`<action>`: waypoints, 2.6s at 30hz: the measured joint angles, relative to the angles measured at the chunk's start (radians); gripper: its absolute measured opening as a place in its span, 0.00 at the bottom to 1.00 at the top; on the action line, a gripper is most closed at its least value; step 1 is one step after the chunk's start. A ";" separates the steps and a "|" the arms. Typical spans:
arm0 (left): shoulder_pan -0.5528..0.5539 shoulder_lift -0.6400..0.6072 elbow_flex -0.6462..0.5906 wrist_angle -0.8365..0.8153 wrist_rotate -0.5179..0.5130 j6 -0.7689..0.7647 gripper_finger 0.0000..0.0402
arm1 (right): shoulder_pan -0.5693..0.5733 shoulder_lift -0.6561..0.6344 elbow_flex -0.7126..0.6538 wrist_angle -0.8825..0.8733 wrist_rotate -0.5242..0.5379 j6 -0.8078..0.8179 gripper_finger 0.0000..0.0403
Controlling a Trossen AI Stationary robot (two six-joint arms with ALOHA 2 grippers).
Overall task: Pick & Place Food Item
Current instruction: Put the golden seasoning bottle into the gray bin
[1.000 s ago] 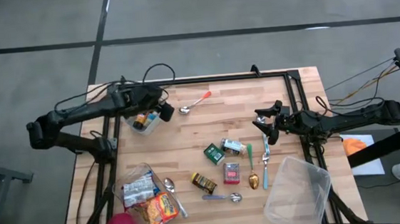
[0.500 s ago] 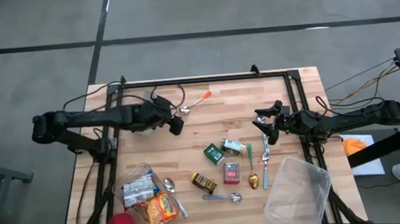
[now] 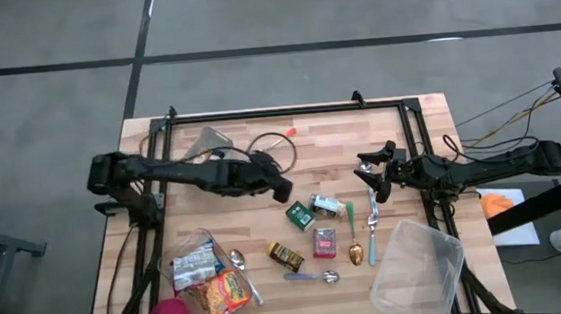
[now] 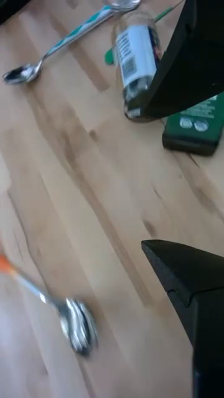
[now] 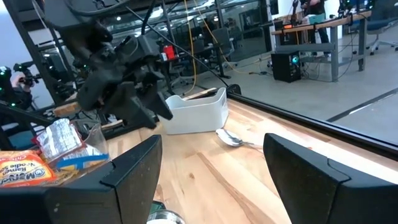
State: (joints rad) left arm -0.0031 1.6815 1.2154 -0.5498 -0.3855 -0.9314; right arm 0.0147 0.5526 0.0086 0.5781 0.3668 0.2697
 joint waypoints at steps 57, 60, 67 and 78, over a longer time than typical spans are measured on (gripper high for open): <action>0.040 0.523 0.252 0.460 0.471 1.202 0.84 | 0.000 0.000 0.000 -0.006 0.000 0.000 0.69; 0.045 0.532 0.252 0.460 0.472 1.185 0.84 | 0.000 0.000 0.000 -0.006 0.000 0.000 0.69; 0.044 0.532 0.252 0.470 0.487 1.186 0.81 | 0.000 0.000 0.000 -0.005 0.000 0.000 0.69; 0.044 0.532 0.252 0.474 0.487 1.185 0.67 | 0.000 0.000 0.000 -0.006 0.000 0.000 0.69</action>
State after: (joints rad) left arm 0.0410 2.2135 1.4677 -0.0753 0.1017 0.2539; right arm 0.0147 0.5526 0.0086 0.5726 0.3668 0.2695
